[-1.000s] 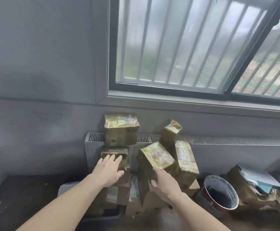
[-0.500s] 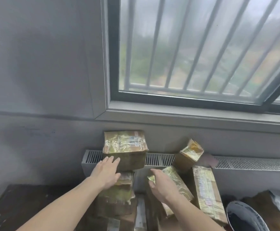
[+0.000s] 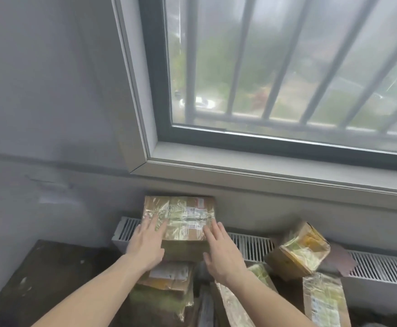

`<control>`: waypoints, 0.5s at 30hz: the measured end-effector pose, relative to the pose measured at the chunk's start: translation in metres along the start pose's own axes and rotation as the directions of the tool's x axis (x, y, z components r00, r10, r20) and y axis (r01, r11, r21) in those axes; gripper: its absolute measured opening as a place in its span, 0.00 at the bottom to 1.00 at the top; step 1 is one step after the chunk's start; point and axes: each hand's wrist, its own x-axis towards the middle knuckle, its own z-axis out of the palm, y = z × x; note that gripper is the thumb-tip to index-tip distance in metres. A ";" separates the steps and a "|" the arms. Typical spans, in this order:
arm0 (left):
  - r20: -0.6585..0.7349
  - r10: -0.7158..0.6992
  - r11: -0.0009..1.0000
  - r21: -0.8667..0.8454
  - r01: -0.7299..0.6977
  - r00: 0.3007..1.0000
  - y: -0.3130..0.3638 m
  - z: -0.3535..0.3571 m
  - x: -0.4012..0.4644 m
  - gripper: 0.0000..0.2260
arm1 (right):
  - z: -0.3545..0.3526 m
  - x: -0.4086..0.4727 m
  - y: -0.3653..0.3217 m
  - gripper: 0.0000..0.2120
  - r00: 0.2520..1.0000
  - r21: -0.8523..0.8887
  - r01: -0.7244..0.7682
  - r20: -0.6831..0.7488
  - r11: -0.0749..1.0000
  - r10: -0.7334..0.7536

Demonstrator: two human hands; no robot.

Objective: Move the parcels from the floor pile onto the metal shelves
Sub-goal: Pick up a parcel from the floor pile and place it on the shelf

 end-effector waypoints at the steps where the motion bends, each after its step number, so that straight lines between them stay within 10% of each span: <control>1: -0.008 -0.007 1.000 0.010 0.007 1.000 0.001 0.001 0.005 0.38 | 0.001 0.006 0.001 0.33 1.000 -0.024 0.011 -0.009 1.000 -0.011; 15: -0.008 -0.007 0.983 0.184 0.009 1.000 -0.014 0.033 0.058 0.53 | 0.055 0.050 0.001 0.46 1.000 -0.131 -0.012 -0.025 0.991 0.009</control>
